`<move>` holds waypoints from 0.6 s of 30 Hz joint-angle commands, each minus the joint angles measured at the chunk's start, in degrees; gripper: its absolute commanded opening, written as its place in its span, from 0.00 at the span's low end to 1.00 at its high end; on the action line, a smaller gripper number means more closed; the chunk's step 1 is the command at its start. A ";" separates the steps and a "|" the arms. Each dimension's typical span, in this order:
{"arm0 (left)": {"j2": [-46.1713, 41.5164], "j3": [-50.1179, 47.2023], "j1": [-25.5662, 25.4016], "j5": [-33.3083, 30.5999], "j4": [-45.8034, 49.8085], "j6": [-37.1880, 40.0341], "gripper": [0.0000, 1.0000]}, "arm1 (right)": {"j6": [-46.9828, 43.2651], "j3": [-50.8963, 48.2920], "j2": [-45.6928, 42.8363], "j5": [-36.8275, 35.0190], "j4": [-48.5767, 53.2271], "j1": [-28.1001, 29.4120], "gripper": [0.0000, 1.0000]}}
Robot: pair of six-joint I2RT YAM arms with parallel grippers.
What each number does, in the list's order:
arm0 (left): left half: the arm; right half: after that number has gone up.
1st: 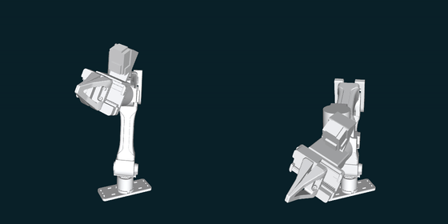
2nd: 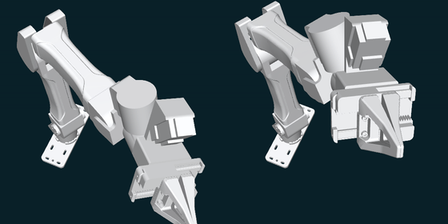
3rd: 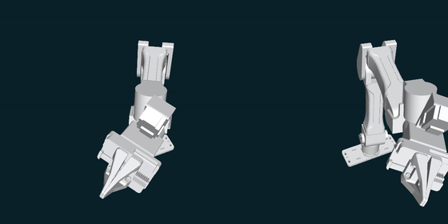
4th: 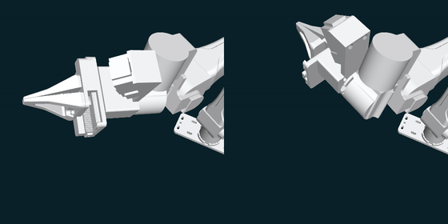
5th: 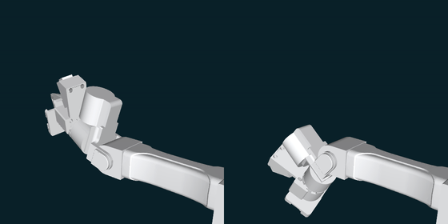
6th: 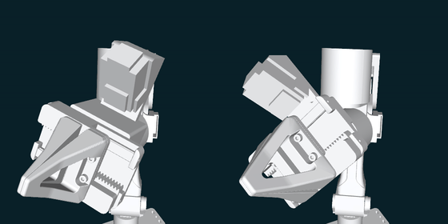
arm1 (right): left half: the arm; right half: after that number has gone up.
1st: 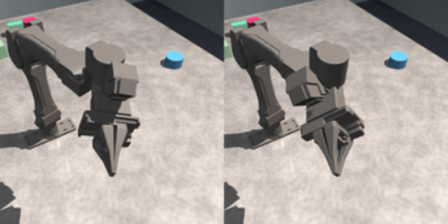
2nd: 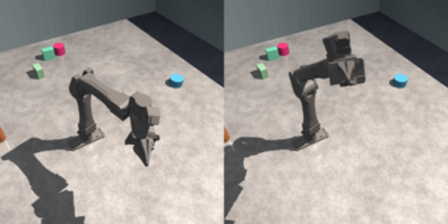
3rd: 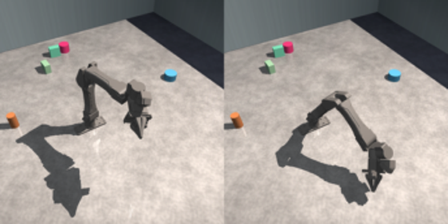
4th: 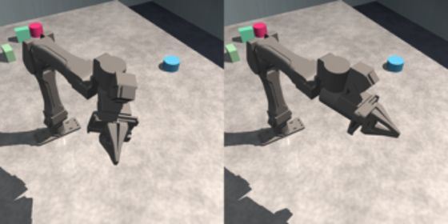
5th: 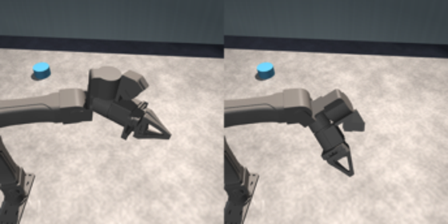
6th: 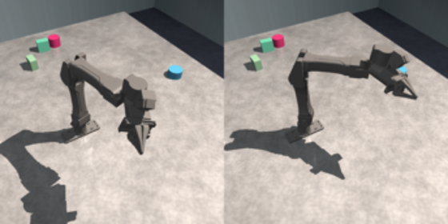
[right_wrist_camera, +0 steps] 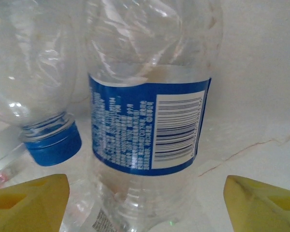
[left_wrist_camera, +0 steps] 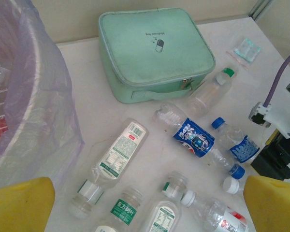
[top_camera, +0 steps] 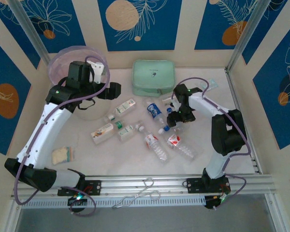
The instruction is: Put the plastic bottles in the bin
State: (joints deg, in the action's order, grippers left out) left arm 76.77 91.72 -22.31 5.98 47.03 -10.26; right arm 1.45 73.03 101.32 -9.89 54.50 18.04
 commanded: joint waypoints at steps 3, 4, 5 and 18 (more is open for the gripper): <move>-1.34 -0.97 -0.21 1.22 -1.75 -0.96 0.99 | -0.18 -3.29 1.51 3.17 -5.00 -2.30 0.82; -1.18 -1.15 -0.20 1.23 -1.91 -1.06 0.99 | -0.07 -3.54 1.60 3.04 -5.46 -2.38 0.81; -1.03 -1.19 -0.26 1.36 -1.90 -1.08 0.99 | -0.05 -3.85 1.59 3.18 -5.95 -2.38 0.80; -0.91 -2.33 -0.14 6.36 -6.12 -3.54 0.99 | 0.39 -2.35 -6.09 2.69 -1.66 -5.30 0.48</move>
State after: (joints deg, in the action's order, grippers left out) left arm 76.64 90.35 -22.31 7.88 44.14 -12.19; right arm 1.69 69.34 99.02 -8.14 49.84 14.22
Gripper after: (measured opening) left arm 0.994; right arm 0.583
